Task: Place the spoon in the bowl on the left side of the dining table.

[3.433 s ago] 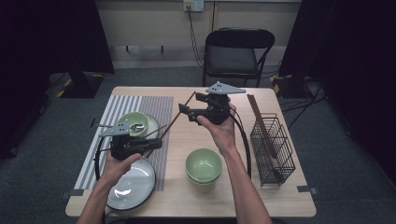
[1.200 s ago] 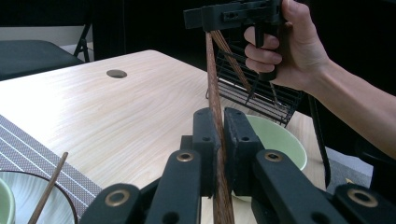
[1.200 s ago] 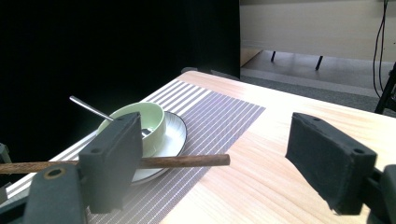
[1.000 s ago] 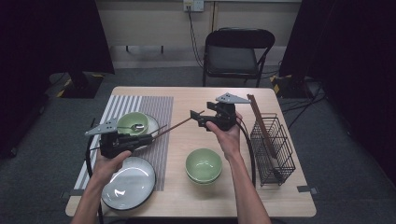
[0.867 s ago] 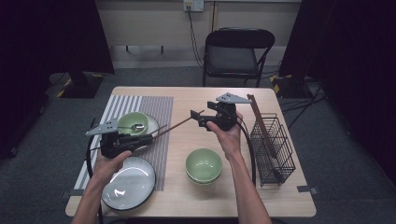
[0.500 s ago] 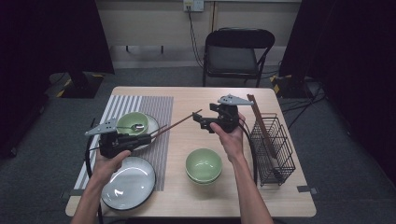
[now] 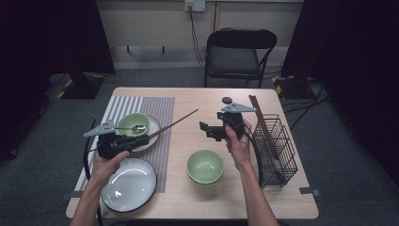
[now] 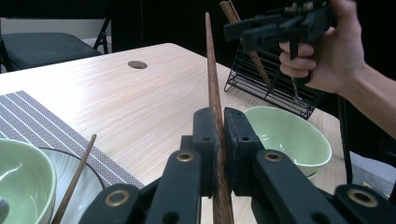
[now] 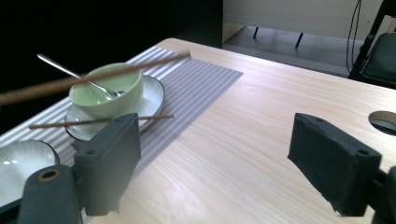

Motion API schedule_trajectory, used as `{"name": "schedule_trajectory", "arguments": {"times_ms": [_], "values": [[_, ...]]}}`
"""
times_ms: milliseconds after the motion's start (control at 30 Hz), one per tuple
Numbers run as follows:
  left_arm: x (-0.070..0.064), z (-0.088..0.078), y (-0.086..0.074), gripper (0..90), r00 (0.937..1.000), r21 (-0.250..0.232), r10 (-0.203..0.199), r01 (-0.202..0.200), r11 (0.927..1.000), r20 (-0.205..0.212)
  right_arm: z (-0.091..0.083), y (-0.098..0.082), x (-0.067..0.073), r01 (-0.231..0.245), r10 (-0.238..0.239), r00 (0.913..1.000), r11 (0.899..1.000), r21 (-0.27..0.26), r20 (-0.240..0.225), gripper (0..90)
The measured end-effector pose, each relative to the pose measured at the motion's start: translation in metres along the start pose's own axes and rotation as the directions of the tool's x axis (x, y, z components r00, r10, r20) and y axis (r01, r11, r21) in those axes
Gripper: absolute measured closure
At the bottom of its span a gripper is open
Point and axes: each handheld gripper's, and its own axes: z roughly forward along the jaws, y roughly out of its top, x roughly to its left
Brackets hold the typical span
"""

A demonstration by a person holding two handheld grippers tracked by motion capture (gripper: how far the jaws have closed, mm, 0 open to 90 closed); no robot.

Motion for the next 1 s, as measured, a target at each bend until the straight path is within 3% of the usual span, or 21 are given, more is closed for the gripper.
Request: {"name": "schedule_trajectory", "arguments": {"times_ms": [100, 433, 633, 700, 1000], "values": [[0.001, -0.001, 0.000, 84.2, 1.0000, 0.009, 0.004, -0.004, 1.0000, -0.006, 0.001, -0.009, -0.003, -0.014, 0.013, 0.9999, 1.000, 0.019, 0.005, 16.2], [0.006, -0.006, -0.004, 84.2, 0.9994, 0.033, 0.005, -0.004, 0.9994, -0.035, 0.008, -0.038, -0.022, -0.043, 0.035, 0.9959, 0.995, 0.091, 0.084, 17.0], [0.011, -0.010, -0.007, 84.3, 0.9987, 0.040, -0.001, 0.003, 0.9992, -0.050, 0.011, -0.050, -0.031, -0.043, 0.024, 0.9899, 0.990, 0.135, 0.140, 18.1], [0.013, -0.011, -0.008, 84.2, 0.9984, 0.036, -0.015, 0.017, 0.9992, -0.054, 0.012, -0.053, -0.035, -0.051, 0.030, 0.9897, 0.988, 0.146, 0.140, 18.1], [0.022, -0.025, -0.018, 84.2, 0.9950, 0.088, -0.009, 0.018, 0.9959, -0.100, 0.019, -0.069, -0.045, -0.065, 0.033, 0.9867, 0.979, 0.194, 0.159, 18.1]]}}
